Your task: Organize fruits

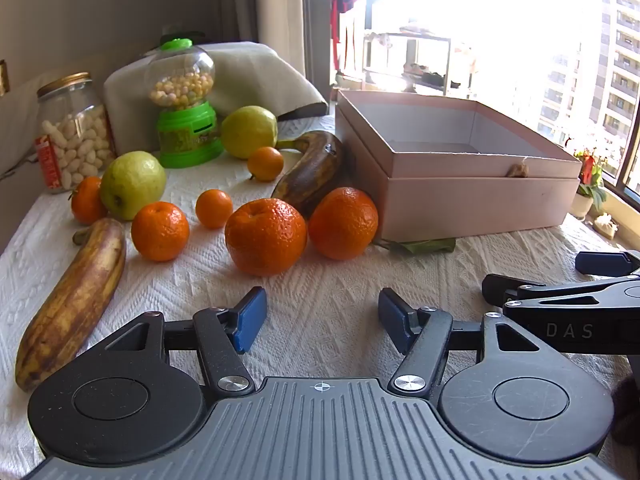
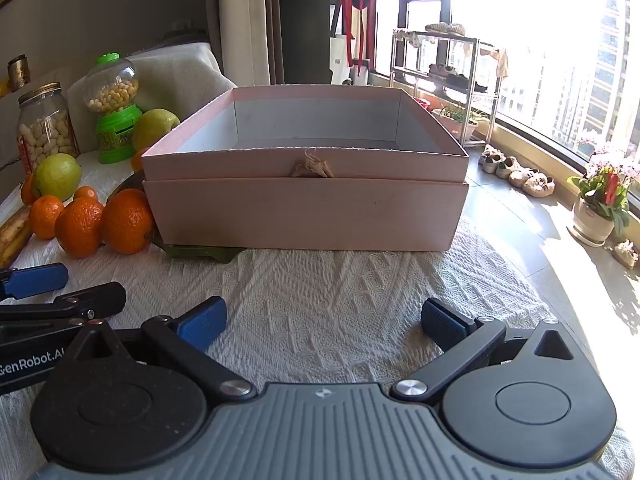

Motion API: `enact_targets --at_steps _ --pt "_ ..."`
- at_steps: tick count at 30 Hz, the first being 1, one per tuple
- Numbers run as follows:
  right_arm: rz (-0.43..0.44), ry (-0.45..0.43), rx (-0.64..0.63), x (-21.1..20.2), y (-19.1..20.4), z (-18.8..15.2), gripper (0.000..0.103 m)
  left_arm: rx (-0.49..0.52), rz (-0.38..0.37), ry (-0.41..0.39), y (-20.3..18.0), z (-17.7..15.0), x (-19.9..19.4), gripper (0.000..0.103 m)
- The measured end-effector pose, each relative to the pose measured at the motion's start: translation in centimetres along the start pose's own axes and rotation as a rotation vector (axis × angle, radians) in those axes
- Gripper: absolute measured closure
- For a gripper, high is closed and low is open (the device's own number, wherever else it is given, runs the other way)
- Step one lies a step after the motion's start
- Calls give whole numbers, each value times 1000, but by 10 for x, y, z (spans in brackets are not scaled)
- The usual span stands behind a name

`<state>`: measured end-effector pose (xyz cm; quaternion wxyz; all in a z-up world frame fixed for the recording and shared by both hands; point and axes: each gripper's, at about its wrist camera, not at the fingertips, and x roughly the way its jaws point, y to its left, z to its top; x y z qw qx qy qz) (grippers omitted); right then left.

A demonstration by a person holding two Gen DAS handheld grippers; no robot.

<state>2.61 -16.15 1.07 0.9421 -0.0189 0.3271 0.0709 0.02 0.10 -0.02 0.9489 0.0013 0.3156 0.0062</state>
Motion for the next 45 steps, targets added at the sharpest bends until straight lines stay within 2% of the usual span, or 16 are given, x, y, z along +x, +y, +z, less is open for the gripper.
enact_targets --at_steps 36,39,41,43,45 --pt "6 9 -6 1 0 2 0 12 -14 1 -1 2 2 35" --pt "50 58 -41 4 -3 8 0 26 -53 17 2 4 2 36" --pt "73 99 -56 4 -4 11 0 27 -114 38 8 9 -1 37" --pt "82 125 -63 3 -5 13 0 22 -156 28 16 15 -6 38" --pt "82 141 -59 3 -6 15 0 41 -168 -6 23 24 -13 38"
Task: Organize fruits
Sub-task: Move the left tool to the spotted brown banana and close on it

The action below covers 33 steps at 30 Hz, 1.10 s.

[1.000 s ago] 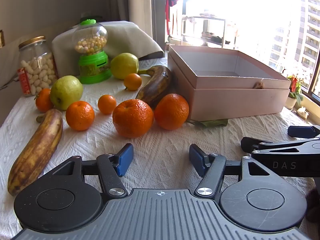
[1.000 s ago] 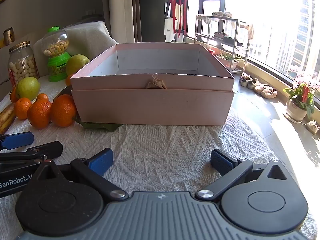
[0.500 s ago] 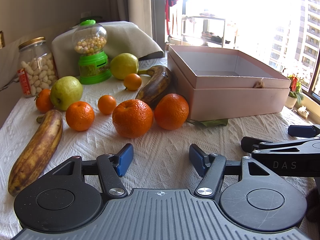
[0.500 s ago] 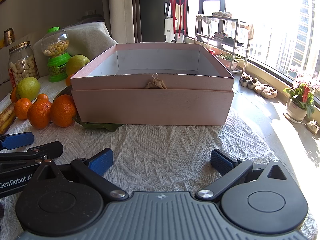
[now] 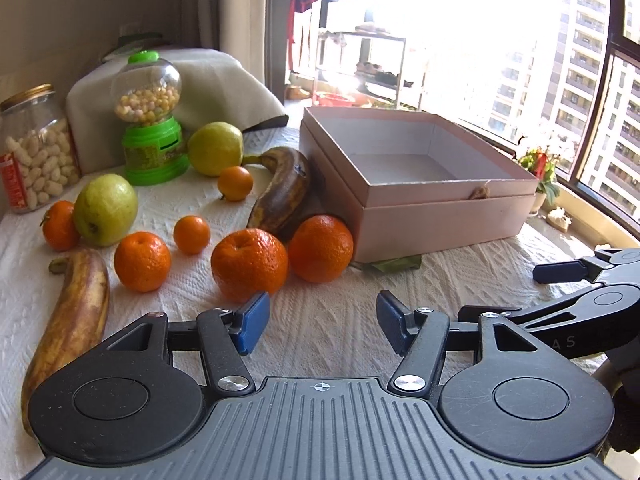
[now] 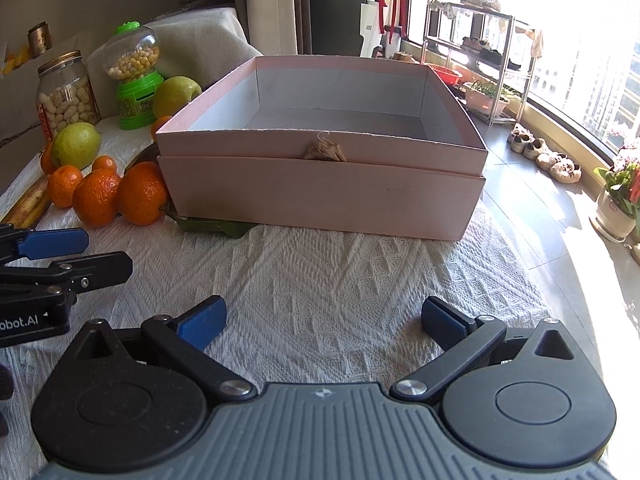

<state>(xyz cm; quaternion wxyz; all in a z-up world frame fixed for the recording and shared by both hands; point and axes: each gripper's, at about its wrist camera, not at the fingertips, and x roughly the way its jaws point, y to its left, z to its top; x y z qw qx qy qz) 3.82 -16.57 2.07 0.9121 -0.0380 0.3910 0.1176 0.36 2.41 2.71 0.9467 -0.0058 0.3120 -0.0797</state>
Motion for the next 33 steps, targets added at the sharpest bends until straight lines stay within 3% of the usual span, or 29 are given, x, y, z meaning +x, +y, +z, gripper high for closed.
enact_targets --at_steps 10,13,16,21,23,27,33 --pt "-26 6 -18 0 9 2 0 27 -64 -16 44 28 11 40" --pt "13 3 -69 -8 12 11 10 18 -127 10 53 32 17 40" --pt "14 -63 -84 -18 14 15 10 56 -103 21 51 33 23 40" --pt "41 -58 -84 -12 24 13 10 9 -124 4 61 37 4 40" --pt "34 -58 -90 -9 29 10 10 15 -80 -26 69 41 -13 40" --pt "21 -74 -73 -5 30 2 10 36 136 -17 91 43 -30 40" --pt "37 -63 -23 -1 22 2 10 -22 198 75 117 24 -20 40"
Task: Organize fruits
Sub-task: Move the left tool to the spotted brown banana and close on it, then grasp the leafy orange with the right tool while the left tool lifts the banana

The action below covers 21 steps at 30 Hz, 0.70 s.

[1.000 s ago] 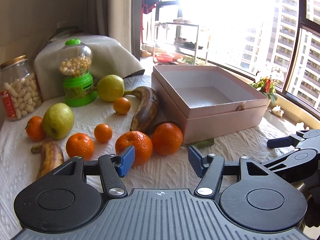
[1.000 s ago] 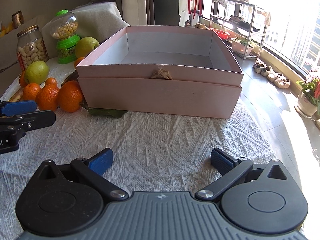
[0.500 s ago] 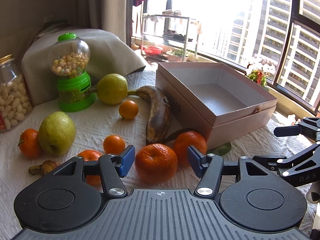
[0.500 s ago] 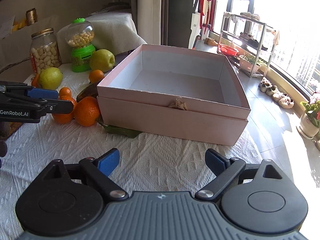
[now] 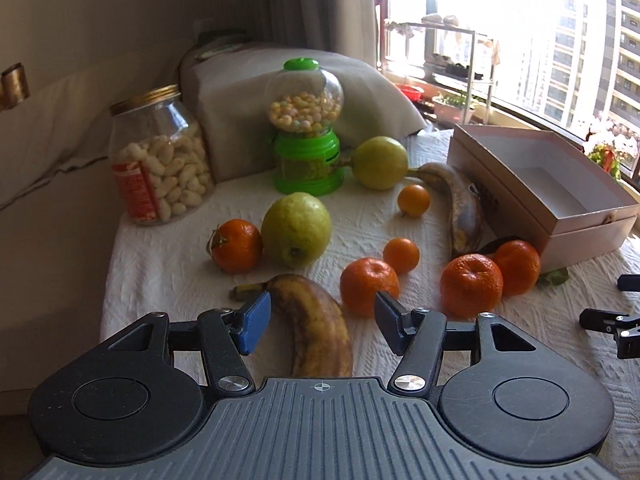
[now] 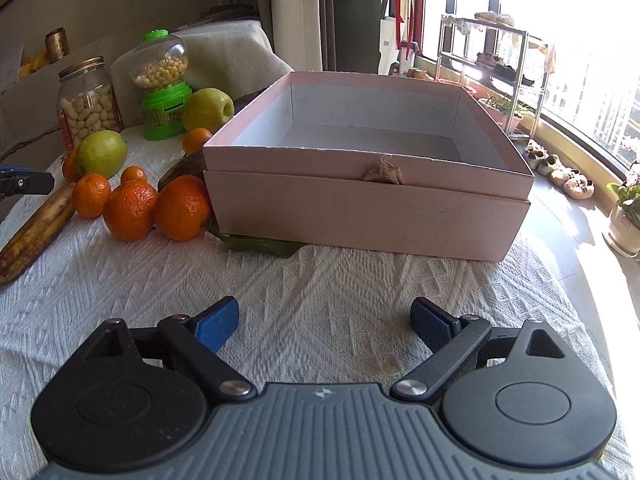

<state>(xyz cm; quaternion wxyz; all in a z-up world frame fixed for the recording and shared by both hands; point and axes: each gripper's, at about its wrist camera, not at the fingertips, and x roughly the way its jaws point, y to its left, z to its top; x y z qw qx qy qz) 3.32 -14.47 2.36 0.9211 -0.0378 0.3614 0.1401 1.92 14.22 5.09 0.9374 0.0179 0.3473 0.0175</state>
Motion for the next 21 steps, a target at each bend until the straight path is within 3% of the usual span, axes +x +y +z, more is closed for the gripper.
enact_targets --at_steps 8,10,12,16,21 --pt "-13 1 -7 0 3 -1 9 2 -28 91 -1 -15 18 42" --pt "-16 1 -8 1 4 0 9 -13 -36 97 1 -17 20 51" --pt "-18 1 -10 1 4 0 9 -8 -21 88 1 -19 19 59" --pt "-17 -17 -7 -3 6 2 9 3 -22 66 -4 -19 11 61" --pt "79 -56 -62 -13 28 16 9 -19 -90 31 -13 -18 -1 63"
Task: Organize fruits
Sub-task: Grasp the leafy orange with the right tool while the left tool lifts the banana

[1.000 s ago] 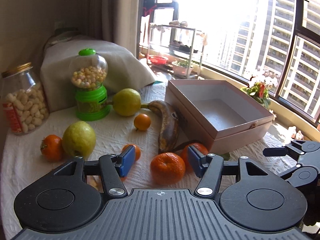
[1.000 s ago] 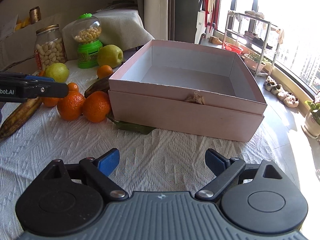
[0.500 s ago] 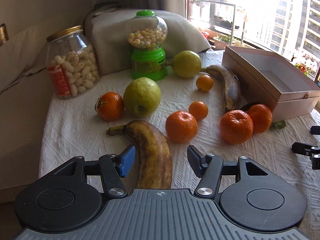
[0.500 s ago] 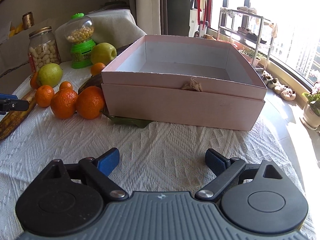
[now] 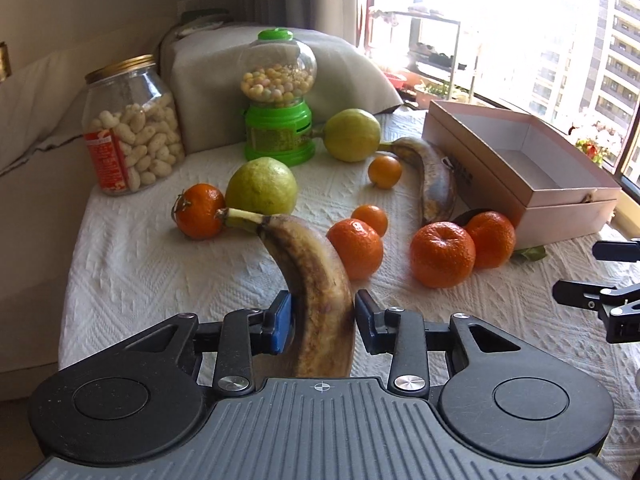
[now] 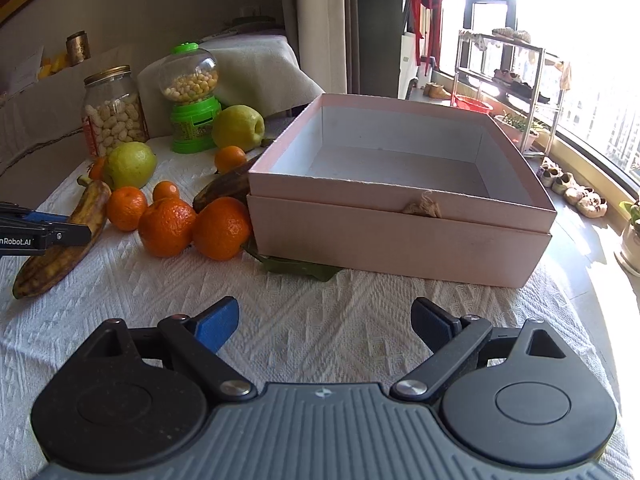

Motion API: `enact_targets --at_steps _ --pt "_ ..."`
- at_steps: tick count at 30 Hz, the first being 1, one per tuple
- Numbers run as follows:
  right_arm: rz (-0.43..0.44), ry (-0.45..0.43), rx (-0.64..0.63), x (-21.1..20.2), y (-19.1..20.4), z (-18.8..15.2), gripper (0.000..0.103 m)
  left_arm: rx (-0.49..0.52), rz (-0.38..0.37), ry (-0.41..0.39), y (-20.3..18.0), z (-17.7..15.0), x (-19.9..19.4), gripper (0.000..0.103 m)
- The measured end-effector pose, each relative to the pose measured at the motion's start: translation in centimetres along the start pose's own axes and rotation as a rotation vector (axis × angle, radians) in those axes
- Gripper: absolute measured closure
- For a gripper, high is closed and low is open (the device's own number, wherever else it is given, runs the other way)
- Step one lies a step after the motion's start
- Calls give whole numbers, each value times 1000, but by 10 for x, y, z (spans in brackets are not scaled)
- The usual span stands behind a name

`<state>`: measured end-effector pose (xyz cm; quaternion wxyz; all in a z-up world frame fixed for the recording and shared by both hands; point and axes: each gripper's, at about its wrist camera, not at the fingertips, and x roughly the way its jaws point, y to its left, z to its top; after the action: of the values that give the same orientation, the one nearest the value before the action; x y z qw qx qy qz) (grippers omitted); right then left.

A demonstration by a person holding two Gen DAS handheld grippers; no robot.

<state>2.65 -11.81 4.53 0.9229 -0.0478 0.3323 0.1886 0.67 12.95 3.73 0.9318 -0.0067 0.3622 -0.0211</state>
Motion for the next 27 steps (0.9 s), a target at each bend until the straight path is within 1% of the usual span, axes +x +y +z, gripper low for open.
enact_targets --at_steps 1,3,4,5,6,7,8,10,12,13,14,15,16,22,25,27 --pt "12 -7 -9 0 5 4 9 -6 -17 -7 -2 0 -2 63" --pt "29 -15 3 6 13 15 11 -15 -23 -12 -2 -1 -2 63" --pt "40 -12 32 12 16 22 14 -25 -19 -13 0 -1 -1 63" --pt "54 -2 64 17 17 27 21 -43 -15 -12 4 -2 1 63" --pt "69 11 99 23 18 32 25 -61 -9 -9 7 -2 3 63" --pt "91 29 146 29 18 36 32 -74 0 -8 11 -2 4 63" --pt "112 46 194 36 17 39 36 -82 10 -9 14 -1 5 63" --pt "134 92 291 48 14 43 39 -98 -1 -16 19 0 5 64" --pt "136 99 372 53 10 43 40 -98 -9 -14 21 2 7 63" --pt "134 103 394 54 9 44 44 -97 -12 -13 22 2 8 62" --pt "137 103 403 55 9 45 51 -97 -14 -10 22 3 10 61" --pt "138 106 401 55 10 44 54 -98 -15 -8 23 4 11 61" --pt "136 108 385 54 12 45 60 -100 -17 -6 23 4 13 60" --pt "143 120 303 42 16 40 64 -92 -21 18 23 4 17 58" --pt "130 110 271 26 10 35 65 -81 -34 58 23 -1 22 59" --pt "114 96 256 14 2 30 65 -59 -36 48 22 -5 25 59"
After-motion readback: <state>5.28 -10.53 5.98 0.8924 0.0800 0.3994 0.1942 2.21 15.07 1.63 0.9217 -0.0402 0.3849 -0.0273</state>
